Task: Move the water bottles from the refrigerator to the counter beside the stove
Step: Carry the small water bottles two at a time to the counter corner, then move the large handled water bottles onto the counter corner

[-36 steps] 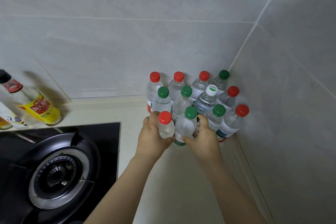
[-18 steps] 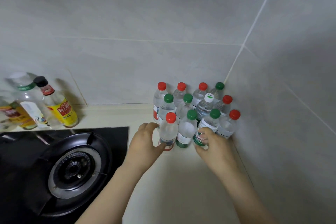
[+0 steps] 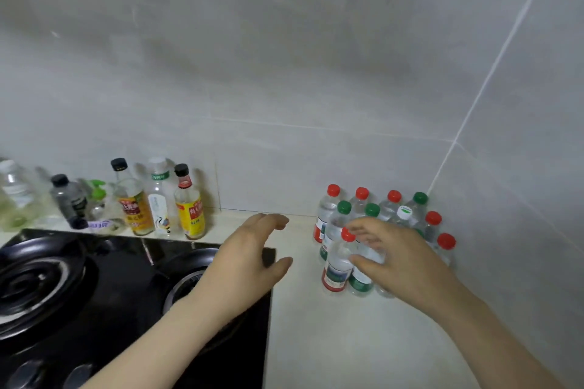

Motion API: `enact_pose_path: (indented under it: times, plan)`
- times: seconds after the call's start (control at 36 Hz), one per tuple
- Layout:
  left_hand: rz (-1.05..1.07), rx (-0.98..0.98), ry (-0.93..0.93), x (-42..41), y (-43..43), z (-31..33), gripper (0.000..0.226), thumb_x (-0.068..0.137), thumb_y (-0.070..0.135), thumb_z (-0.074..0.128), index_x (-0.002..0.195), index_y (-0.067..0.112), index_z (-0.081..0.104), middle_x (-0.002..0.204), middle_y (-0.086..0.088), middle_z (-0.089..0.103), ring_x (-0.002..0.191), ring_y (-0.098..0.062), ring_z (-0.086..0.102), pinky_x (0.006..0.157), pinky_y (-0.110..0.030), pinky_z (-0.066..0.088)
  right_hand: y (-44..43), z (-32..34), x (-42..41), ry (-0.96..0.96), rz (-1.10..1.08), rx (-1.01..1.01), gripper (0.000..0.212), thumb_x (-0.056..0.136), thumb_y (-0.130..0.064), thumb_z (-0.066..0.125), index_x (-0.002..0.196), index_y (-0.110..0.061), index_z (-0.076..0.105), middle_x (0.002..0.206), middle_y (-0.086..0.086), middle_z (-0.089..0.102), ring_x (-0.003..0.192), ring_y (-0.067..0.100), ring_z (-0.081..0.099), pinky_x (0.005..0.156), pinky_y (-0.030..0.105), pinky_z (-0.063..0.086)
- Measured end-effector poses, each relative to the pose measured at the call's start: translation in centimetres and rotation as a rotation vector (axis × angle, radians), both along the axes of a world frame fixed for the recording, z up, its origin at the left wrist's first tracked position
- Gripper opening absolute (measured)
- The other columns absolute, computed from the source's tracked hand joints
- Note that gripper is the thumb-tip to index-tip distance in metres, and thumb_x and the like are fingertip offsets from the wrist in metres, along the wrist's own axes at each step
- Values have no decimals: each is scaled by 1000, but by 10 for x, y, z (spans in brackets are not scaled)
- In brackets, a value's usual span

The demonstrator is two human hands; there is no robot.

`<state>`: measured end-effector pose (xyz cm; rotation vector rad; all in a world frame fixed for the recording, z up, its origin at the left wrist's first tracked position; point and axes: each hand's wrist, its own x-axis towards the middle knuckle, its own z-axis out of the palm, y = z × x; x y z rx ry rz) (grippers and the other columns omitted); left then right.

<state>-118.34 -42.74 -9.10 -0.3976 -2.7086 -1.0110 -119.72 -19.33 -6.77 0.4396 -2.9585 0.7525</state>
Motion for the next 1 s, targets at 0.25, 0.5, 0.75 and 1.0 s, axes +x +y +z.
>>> enact_pose_path:
  times: [0.25,0.5,0.75,1.0]
  plan:
    - [145,26,55,38,-43,30,48,81,26,71,125,31,52,119,23,52,103,5,53,86,0,35,-54,40,-4,59,220,-25,40,85,-33,67,123,-37,56,117,-24,58,103,-9,52,95,17,43]
    - [451,4,102,77,-58,38,45,81,29,71,122,35,53,115,23,55,109,7,52,92,-13,43,-106,56,-25,102,580,-52,40,83,-30,69,121,-34,58,113,-24,59,107,-3,55,97,23,44]
    - [855,-112,52,152,-64,47,46,83,34,69,125,37,51,118,27,50,109,12,46,87,2,34,-166,54,-19,147,932,-111,40,82,-38,68,121,-41,57,106,-36,52,102,-16,50,101,22,39]
    - [1230,-178,11,264,-60,65,48,83,33,69,127,33,49,120,25,46,111,5,46,92,-9,40,-231,63,61,172,1283,-146,42,84,-31,68,125,-36,57,111,-26,57,102,-8,51,91,12,43]
